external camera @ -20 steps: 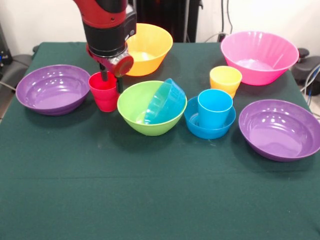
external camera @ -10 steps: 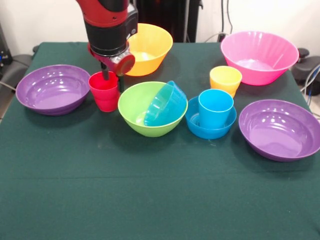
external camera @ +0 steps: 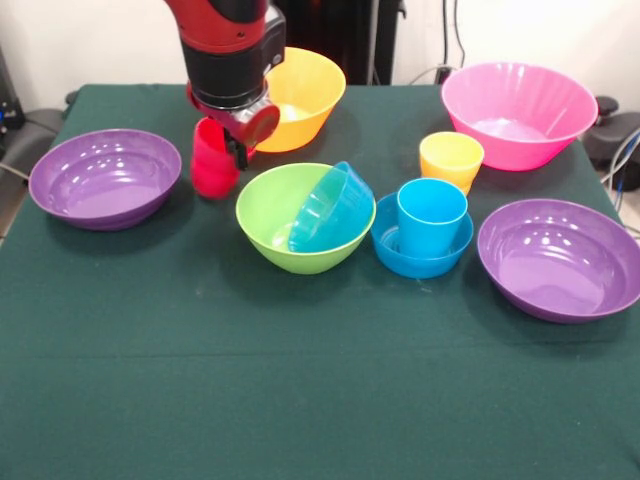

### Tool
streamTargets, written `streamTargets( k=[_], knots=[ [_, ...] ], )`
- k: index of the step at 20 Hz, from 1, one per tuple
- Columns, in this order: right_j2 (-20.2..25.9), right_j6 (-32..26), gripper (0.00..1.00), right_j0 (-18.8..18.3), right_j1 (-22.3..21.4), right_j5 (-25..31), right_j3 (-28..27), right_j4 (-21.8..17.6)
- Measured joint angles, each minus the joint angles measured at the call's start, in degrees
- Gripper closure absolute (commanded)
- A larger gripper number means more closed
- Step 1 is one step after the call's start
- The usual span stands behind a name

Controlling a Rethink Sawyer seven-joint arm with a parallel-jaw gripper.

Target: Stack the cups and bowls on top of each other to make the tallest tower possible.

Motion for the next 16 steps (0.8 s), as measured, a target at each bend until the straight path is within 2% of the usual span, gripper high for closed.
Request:
streamTargets(
  k=[16],
  knots=[
    [0.07, 0.0, 1.0, -0.35, -0.17, 0.02, 0.39, -0.97]
  ],
)
